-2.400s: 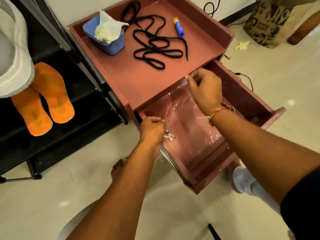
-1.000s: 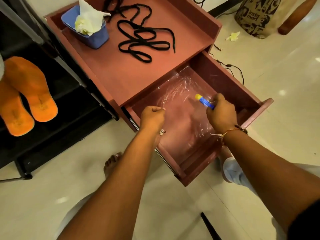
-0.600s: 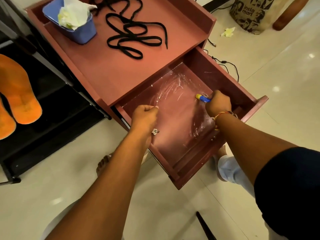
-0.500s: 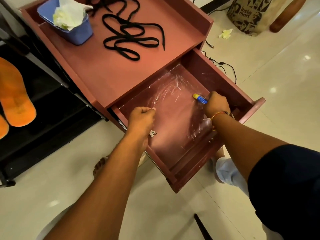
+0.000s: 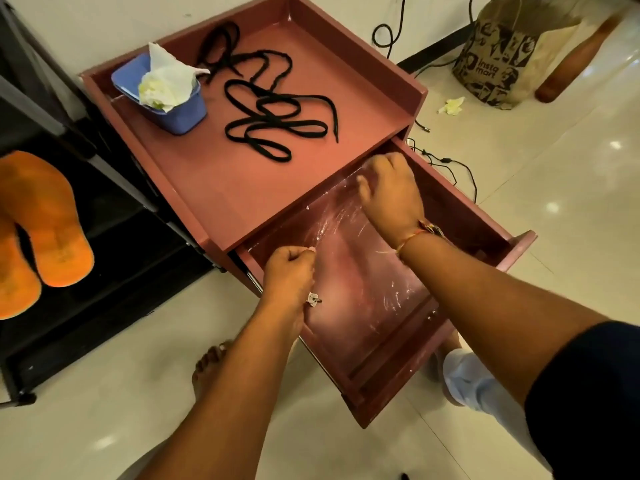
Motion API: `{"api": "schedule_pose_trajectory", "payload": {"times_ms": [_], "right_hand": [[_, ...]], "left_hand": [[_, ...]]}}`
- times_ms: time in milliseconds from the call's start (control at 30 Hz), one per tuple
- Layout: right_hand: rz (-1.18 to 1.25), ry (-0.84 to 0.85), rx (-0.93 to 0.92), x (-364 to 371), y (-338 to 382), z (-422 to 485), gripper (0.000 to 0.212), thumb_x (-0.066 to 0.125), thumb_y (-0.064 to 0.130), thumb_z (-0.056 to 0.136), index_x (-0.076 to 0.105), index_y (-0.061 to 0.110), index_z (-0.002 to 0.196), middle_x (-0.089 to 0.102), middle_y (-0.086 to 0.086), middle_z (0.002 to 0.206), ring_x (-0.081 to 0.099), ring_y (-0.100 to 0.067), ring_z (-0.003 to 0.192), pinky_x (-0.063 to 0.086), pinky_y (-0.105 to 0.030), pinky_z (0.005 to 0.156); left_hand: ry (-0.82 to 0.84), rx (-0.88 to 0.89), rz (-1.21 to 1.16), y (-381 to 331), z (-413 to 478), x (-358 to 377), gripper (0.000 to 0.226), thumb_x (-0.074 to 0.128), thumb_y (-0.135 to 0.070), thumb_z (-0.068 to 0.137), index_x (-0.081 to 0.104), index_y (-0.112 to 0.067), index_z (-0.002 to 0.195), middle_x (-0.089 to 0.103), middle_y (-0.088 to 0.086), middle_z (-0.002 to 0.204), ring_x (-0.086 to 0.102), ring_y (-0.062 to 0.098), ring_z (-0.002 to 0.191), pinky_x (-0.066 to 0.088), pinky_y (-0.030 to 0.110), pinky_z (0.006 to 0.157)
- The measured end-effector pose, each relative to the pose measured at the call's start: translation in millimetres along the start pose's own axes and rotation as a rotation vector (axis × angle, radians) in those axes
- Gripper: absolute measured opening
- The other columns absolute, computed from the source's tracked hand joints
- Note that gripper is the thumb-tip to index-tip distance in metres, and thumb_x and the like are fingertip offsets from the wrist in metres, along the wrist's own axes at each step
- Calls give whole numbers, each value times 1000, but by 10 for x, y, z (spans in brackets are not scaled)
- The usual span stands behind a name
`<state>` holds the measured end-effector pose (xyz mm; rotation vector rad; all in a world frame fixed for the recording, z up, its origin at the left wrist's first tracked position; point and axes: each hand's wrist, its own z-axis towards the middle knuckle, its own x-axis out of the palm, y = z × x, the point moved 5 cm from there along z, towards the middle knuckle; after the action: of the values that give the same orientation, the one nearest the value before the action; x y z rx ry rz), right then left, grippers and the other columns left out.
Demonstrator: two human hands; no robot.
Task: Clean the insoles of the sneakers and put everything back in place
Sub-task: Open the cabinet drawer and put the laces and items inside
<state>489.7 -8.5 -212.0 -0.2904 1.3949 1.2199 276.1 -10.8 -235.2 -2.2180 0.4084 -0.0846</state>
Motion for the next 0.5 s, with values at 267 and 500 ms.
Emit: {"api": "schedule_pose_trajectory", "payload": {"times_ms": [267,500], "right_hand": [[-198,310,48,361,203,800,39,47,33,101,51,31,140,48,-1,144,42,-32,130,38,-48,103],[-263,198,-2,318,215,845,26,50,36,100,63,30,122,64,2,126,49,-28,121,37,-46,97]], "left_hand": [[0,9,7,-3,76,-62,9,59,-20,98,65,-16,93,60,7,89,55,21,81,52,35,74],[16,10,-9,-8,96,-77,10,57,-22,99,65,-16,100,65,7,90,56,18,81,53,35,78]]}}
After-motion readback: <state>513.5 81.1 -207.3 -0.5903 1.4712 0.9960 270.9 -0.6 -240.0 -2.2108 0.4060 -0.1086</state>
